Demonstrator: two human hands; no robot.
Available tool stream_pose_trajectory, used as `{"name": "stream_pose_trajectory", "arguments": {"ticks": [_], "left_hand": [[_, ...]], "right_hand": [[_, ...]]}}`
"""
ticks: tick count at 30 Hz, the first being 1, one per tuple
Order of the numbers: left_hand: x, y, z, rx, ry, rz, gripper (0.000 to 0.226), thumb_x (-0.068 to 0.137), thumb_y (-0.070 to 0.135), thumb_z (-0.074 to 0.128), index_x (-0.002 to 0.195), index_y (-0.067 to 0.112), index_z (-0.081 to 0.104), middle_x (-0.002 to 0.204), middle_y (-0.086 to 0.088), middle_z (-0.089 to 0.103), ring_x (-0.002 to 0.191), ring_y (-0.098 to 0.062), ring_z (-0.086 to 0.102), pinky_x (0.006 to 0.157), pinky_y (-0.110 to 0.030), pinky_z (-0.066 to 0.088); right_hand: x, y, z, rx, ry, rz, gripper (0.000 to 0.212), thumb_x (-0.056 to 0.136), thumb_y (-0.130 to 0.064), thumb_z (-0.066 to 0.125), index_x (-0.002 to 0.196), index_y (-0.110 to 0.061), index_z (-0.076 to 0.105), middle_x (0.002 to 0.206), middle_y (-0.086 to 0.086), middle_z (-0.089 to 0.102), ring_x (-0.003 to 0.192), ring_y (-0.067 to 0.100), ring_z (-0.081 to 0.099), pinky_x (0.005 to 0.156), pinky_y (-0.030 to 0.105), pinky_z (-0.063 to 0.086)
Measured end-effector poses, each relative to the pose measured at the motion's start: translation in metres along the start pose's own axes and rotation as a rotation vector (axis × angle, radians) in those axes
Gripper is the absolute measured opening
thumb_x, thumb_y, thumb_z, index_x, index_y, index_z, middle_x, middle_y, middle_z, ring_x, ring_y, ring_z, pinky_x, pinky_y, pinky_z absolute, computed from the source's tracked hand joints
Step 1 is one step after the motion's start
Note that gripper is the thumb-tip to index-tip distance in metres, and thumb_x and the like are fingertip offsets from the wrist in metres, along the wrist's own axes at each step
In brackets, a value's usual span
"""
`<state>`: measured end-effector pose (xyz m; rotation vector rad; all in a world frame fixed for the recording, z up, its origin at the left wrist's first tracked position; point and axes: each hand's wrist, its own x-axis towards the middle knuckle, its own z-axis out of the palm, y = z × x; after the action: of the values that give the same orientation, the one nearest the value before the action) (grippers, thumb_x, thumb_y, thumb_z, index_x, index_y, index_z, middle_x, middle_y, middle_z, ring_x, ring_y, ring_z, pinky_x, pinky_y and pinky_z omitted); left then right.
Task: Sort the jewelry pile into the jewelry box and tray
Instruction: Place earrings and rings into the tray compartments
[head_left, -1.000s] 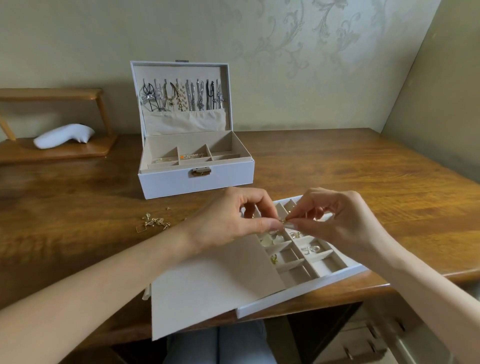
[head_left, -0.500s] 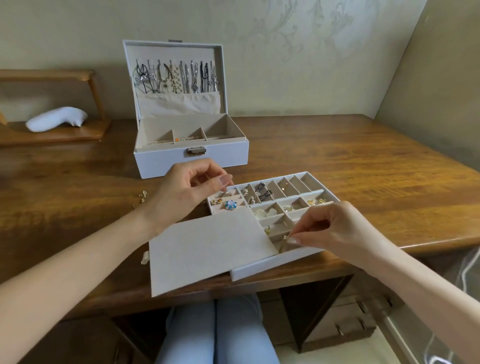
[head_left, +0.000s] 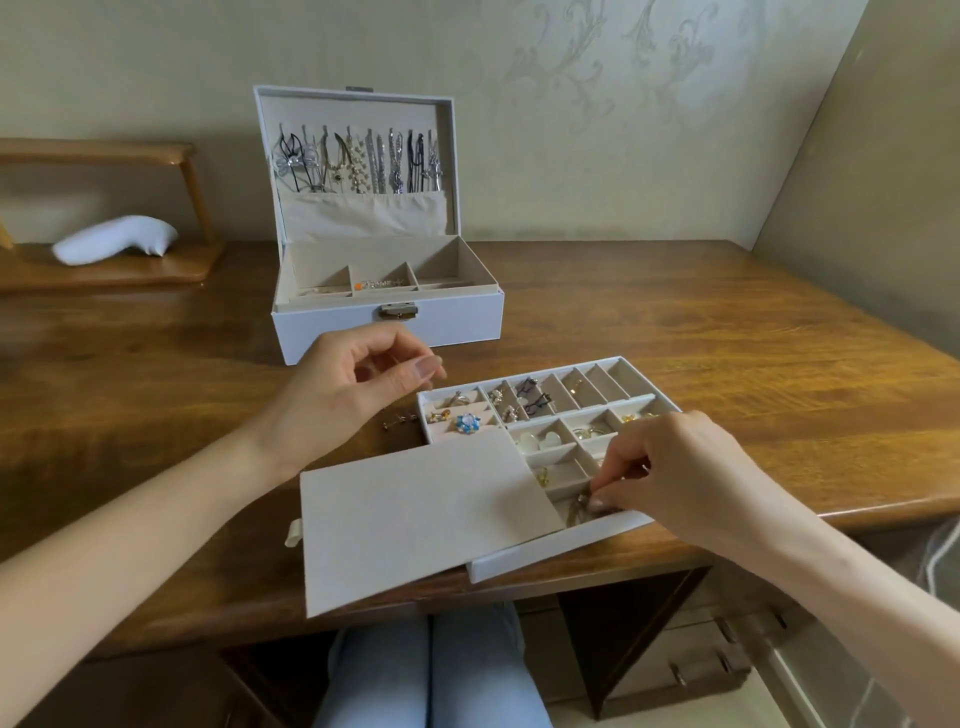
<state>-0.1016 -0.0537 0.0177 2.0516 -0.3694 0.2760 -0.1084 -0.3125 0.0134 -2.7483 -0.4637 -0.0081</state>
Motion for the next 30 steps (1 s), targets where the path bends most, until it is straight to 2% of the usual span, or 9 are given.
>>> {"name": "stream_pose_trajectory", "arguments": {"ticks": [4, 8, 10, 13, 17, 22, 25, 28, 30], "left_hand": [[-0.006, -0.011, -0.024, 0.029, 0.026, -0.027, 0.026, 0.078, 0.053, 0.066, 0.088, 0.029, 0.069, 0.084, 0.004, 0.069, 0.084, -0.012, 0.063, 0.080, -0.041, 0.049], [-0.015, -0.020, -0.041, 0.095, 0.025, -0.047, 0.018, 0.078, 0.045, 0.062, 0.088, 0.031, 0.068, 0.085, 0.004, 0.069, 0.084, -0.017, 0.061, 0.082, -0.046, 0.048], [-0.020, -0.019, -0.041, 0.145, -0.019, -0.015, 0.019, 0.078, 0.049, 0.059, 0.087, 0.035, 0.067, 0.085, 0.008, 0.068, 0.082, -0.012, 0.059, 0.074, -0.030, 0.048], [-0.024, -0.011, -0.032, 0.232, -0.106, 0.066, 0.031, 0.074, 0.062, 0.056, 0.092, 0.038, 0.064, 0.089, 0.015, 0.065, 0.088, -0.008, 0.058, 0.069, -0.012, 0.044], [-0.025, 0.000, -0.011, 0.359, -0.273, 0.173, 0.038, 0.071, 0.069, 0.057, 0.095, 0.040, 0.060, 0.097, 0.021, 0.056, 0.096, -0.007, 0.052, 0.079, -0.019, 0.042], [-0.036, 0.011, 0.015, 0.593, -0.564, 0.246, 0.051, 0.070, 0.073, 0.059, 0.101, 0.041, 0.037, 0.108, 0.029, 0.029, 0.109, 0.008, 0.028, 0.095, -0.007, 0.019], [-0.045, 0.008, 0.024, 0.647, -0.449, 0.409, 0.036, 0.080, 0.061, 0.057, 0.099, 0.036, 0.039, 0.103, 0.022, 0.032, 0.101, 0.006, 0.025, 0.095, -0.012, 0.015], [-0.047, 0.003, 0.022, 0.635, -0.407, 0.414, 0.030, 0.083, 0.052, 0.054, 0.101, 0.033, 0.042, 0.105, 0.018, 0.035, 0.099, 0.004, 0.024, 0.092, -0.019, 0.019], [-0.047, 0.002, 0.020, 0.661, -0.388, 0.430, 0.029, 0.082, 0.050, 0.055, 0.101, 0.030, 0.045, 0.104, 0.016, 0.037, 0.096, 0.005, 0.024, 0.090, -0.021, 0.021]], "right_hand": [[0.009, 0.024, -0.020, 0.173, 0.112, 0.035, 0.011, 0.071, -0.019, 0.081, 0.070, -0.027, 0.074, 0.067, -0.013, 0.065, 0.061, 0.004, 0.059, 0.053, 0.012, 0.043], [0.031, 0.068, -0.031, -0.021, 0.288, 0.087, 0.014, 0.074, -0.029, 0.078, 0.086, -0.026, 0.072, 0.075, -0.013, 0.061, 0.069, 0.008, 0.055, 0.058, 0.027, 0.044], [0.040, 0.088, -0.032, 0.018, 0.161, 0.170, 0.019, 0.078, -0.030, 0.074, 0.094, -0.022, 0.069, 0.081, -0.009, 0.063, 0.075, 0.010, 0.060, 0.064, 0.028, 0.049], [0.046, 0.100, -0.029, 0.305, -0.039, 0.261, 0.009, 0.083, -0.022, 0.069, 0.091, -0.018, 0.071, 0.084, 0.001, 0.071, 0.077, 0.016, 0.066, 0.062, 0.024, 0.052], [0.047, 0.105, -0.027, 0.471, -0.074, 0.289, 0.011, 0.083, -0.021, 0.070, 0.085, -0.010, 0.072, 0.076, 0.006, 0.071, 0.072, 0.017, 0.065, 0.058, 0.025, 0.051], [0.049, 0.107, -0.033, 0.459, -0.158, 0.302, 0.015, 0.083, -0.020, 0.069, 0.085, -0.004, 0.071, 0.077, 0.011, 0.072, 0.071, 0.020, 0.067, 0.058, 0.027, 0.053], [0.050, 0.111, -0.037, 0.436, -0.177, 0.277, 0.015, 0.082, -0.017, 0.070, 0.081, -0.002, 0.071, 0.075, 0.011, 0.072, 0.072, 0.023, 0.069, 0.062, 0.031, 0.056], [0.052, 0.109, -0.039, 0.433, -0.201, 0.254, 0.015, 0.079, -0.017, 0.071, 0.081, -0.002, 0.072, 0.074, 0.010, 0.072, 0.071, 0.024, 0.070, 0.062, 0.032, 0.057], [0.052, 0.107, -0.039, 0.456, -0.223, 0.261, 0.026, 0.069, -0.025, 0.075, 0.080, -0.001, 0.072, 0.074, 0.012, 0.072, 0.070, 0.026, 0.070, 0.062, 0.033, 0.057]]}}
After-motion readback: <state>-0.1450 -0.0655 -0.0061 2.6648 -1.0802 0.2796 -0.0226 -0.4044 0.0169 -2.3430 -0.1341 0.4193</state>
